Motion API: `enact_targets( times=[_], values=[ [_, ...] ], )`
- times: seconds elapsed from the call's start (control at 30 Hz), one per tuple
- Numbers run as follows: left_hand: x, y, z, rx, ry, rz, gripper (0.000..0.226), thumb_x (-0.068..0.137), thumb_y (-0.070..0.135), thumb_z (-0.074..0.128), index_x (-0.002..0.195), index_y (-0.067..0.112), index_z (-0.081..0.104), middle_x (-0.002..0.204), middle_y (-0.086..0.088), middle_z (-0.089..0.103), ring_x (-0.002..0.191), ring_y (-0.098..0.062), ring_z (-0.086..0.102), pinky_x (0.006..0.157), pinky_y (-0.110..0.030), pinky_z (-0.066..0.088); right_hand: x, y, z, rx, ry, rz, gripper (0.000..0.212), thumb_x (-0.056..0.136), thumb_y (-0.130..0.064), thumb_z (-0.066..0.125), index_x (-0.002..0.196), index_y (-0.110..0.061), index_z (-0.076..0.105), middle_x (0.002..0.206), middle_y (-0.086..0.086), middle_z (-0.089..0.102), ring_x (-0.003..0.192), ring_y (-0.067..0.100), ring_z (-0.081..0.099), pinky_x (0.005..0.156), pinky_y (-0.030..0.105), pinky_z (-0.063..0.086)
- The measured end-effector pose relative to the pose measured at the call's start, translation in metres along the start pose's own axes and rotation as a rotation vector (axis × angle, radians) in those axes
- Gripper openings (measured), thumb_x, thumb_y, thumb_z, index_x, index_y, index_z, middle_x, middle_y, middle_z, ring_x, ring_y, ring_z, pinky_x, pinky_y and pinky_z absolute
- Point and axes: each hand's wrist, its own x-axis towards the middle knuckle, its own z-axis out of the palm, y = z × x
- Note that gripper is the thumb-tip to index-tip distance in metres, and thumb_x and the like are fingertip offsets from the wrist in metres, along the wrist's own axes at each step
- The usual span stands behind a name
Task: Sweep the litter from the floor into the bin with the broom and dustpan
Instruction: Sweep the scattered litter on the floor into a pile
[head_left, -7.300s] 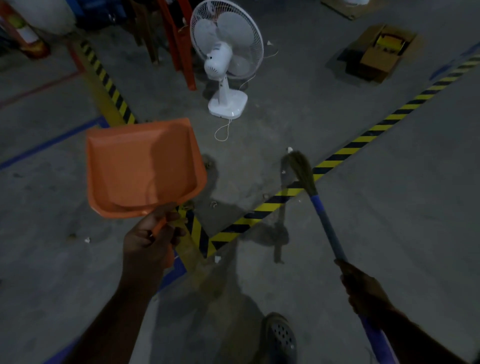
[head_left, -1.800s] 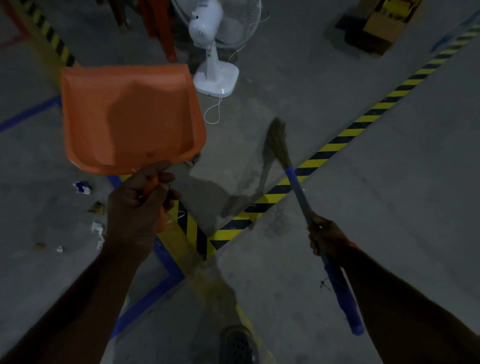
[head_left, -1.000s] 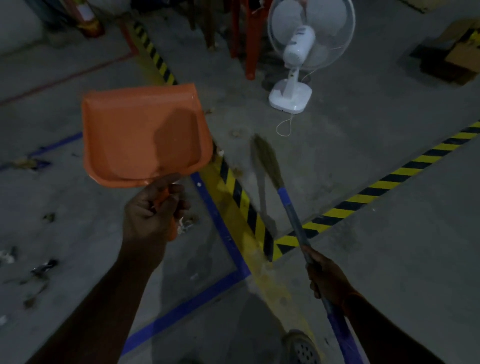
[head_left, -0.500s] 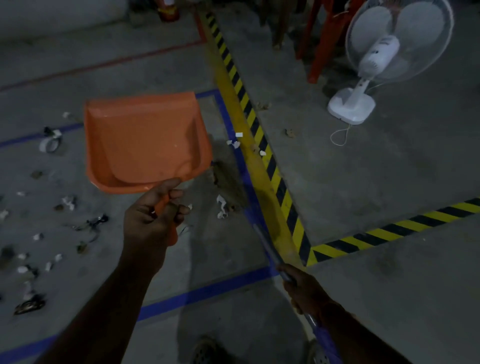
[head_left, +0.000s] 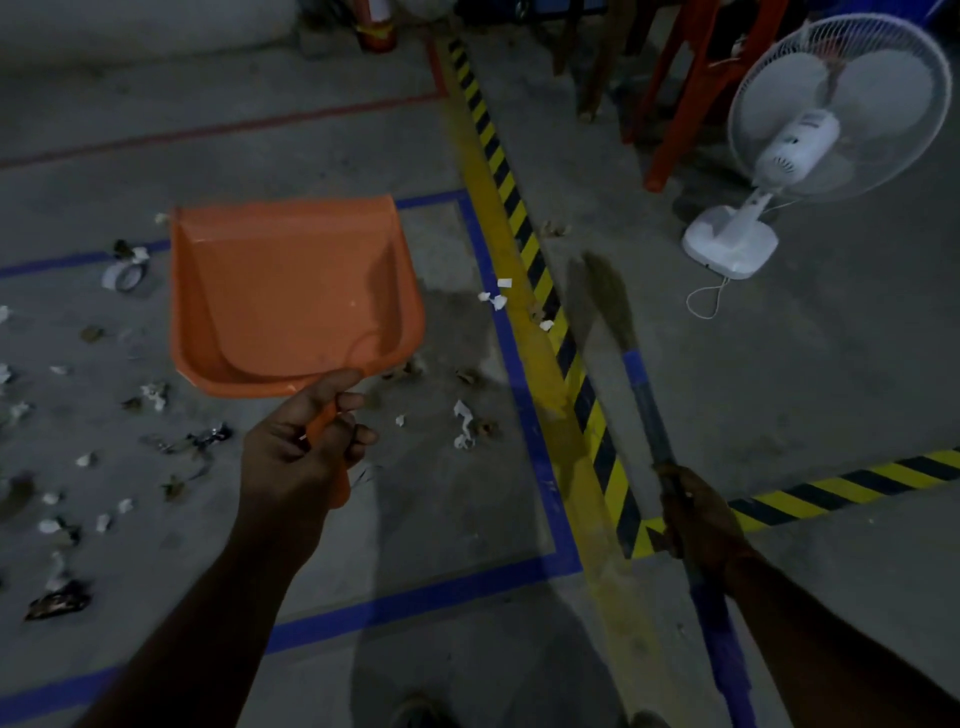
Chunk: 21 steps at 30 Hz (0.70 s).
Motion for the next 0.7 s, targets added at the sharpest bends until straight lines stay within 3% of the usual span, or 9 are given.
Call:
enact_targets(
  times=[0.13, 0.23, 0.4, 0.47, 0.57, 0.7],
  values=[
    [0.017, -0.025, -0.006, 0.027, -0.011, -0.001, 0.036, 0.098, -0.009, 0.048, 0.124, 0.009, 0.066, 0.106, -0.012, 0.067, 0.075, -0.016, 0.067, 0.063, -0.02, 0.053, 0.06, 0.002, -0.02, 0.003, 0.069, 0.051, 0.037, 0.104, -0.006, 0.04, 0.139, -0.016, 0.047, 0.059, 0.013, 0.043, 0.046, 0.022, 0.04, 0.052, 0.037, 0.039],
    [0.028, -0.052, -0.004, 0.043, 0.037, -0.029, 0.037, 0.098, -0.009, 0.049, 0.124, 0.011, 0.067, 0.106, -0.01, 0.069, 0.075, -0.016, 0.067, 0.061, -0.02, 0.052, 0.1, 0.01, -0.018, -0.031, 0.027, 0.079, 0.039, 0.104, -0.004, 0.038, 0.141, -0.017, 0.045, 0.064, 0.016, 0.043, 0.049, 0.022, 0.039, 0.053, 0.036, 0.036],
    [0.028, -0.083, 0.005, 0.054, 0.111, -0.076, 0.035, 0.098, -0.006, 0.051, 0.12, 0.012, 0.069, 0.108, -0.009, 0.071, 0.077, -0.017, 0.068, 0.054, -0.019, 0.05, 0.105, 0.02, 0.037, -0.261, -0.124, 0.027, 0.039, 0.101, -0.008, 0.047, 0.13, -0.033, 0.052, 0.074, 0.012, 0.061, 0.05, 0.022, 0.05, 0.045, 0.032, 0.042],
    [0.026, -0.082, 0.006, 0.048, 0.137, -0.08, 0.033, 0.098, -0.007, 0.051, 0.119, 0.009, 0.069, 0.108, -0.01, 0.071, 0.076, -0.018, 0.069, 0.055, -0.02, 0.052, 0.089, 0.02, 0.067, -0.286, -0.238, 0.019, 0.042, 0.1, -0.006, 0.047, 0.132, -0.034, 0.054, 0.065, 0.005, 0.06, 0.041, 0.012, 0.046, 0.039, 0.028, 0.04],
    [0.026, -0.068, 0.001, 0.042, 0.165, -0.091, 0.028, 0.098, -0.004, 0.051, 0.119, 0.005, 0.068, 0.107, -0.014, 0.071, 0.073, -0.016, 0.068, 0.056, -0.019, 0.052, 0.057, -0.004, 0.1, -0.289, -0.446, -0.016, 0.044, 0.102, -0.007, 0.046, 0.13, -0.04, 0.049, 0.06, -0.006, 0.053, 0.034, 0.007, 0.041, 0.042, 0.026, 0.04],
    [0.039, -0.033, -0.01, -0.005, 0.165, -0.1, 0.033, 0.099, -0.004, 0.05, 0.122, 0.011, 0.068, 0.108, -0.009, 0.071, 0.077, -0.017, 0.068, 0.057, -0.02, 0.053, 0.029, -0.041, 0.111, -0.244, -0.609, -0.026, 0.048, 0.099, -0.007, 0.049, 0.13, -0.045, 0.051, 0.064, -0.003, 0.056, 0.04, 0.011, 0.047, 0.05, 0.029, 0.047]
  ],
)
